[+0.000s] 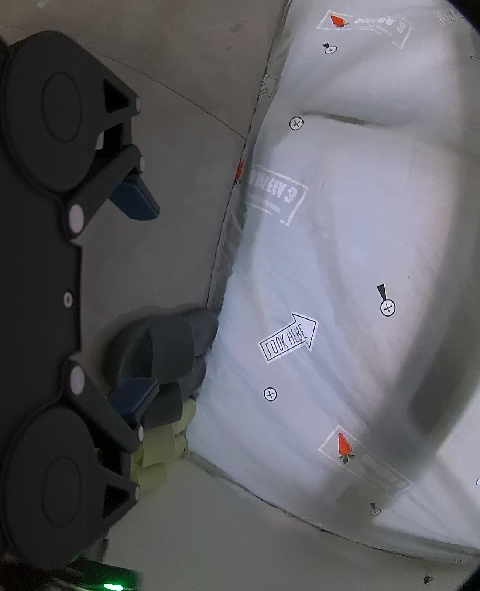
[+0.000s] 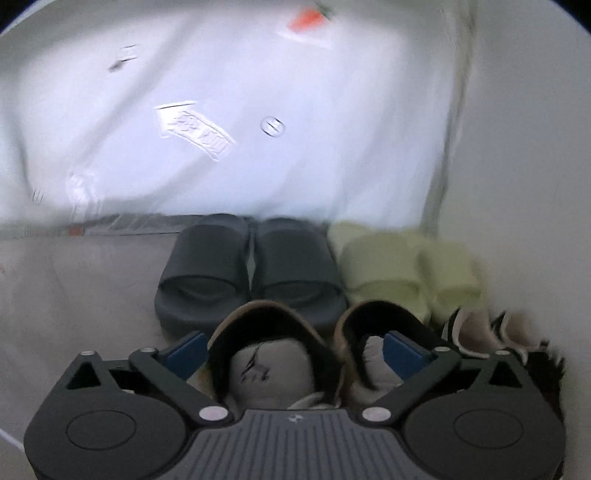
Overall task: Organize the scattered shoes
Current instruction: 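Lower the beige sneakers beside the black sneakers and open the right tool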
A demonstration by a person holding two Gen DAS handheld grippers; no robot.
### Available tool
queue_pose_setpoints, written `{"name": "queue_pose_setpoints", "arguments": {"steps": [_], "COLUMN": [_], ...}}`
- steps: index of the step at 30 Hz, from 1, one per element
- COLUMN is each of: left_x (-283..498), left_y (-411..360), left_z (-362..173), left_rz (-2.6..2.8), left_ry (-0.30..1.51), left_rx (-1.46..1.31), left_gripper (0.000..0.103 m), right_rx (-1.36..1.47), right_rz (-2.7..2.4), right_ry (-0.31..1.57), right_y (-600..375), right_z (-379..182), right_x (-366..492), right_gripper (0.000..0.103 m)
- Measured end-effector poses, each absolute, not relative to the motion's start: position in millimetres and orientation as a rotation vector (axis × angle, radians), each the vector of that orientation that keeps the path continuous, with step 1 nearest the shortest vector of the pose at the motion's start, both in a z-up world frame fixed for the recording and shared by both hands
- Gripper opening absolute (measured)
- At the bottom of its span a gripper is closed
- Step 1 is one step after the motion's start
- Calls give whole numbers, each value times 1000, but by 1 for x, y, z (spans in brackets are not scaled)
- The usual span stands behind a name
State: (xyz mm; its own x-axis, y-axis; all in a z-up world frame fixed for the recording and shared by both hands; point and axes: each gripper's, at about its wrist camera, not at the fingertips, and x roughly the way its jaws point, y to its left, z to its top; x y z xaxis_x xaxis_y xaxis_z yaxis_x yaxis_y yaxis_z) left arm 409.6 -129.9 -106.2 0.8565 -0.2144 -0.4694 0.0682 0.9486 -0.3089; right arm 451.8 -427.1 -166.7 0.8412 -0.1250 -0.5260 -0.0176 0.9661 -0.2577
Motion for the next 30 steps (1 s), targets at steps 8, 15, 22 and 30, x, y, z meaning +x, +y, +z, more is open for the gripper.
{"name": "queue_pose_setpoints", "arguments": {"steps": [8, 15, 22, 30], "left_x": [402, 389, 373, 307], "left_y": [-131, -121, -121, -124], "left_z": [-101, -93, -77, -53], "left_rz": [-154, -99, -83, -75], "left_ry": [506, 438, 397, 326], "left_rx": [-279, -271, -214, -198], "left_gripper": [93, 93, 93, 101], "right_rx": [-448, -414, -441, -95], "right_rz": [-70, -33, -32, -112], "right_ry": [594, 609, 491, 435], "right_y": [-410, -418, -419, -414], "right_z": [-211, -211, -179, -119], "right_x": [442, 445, 409, 344], "right_gripper": [102, 103, 103, 103]}}
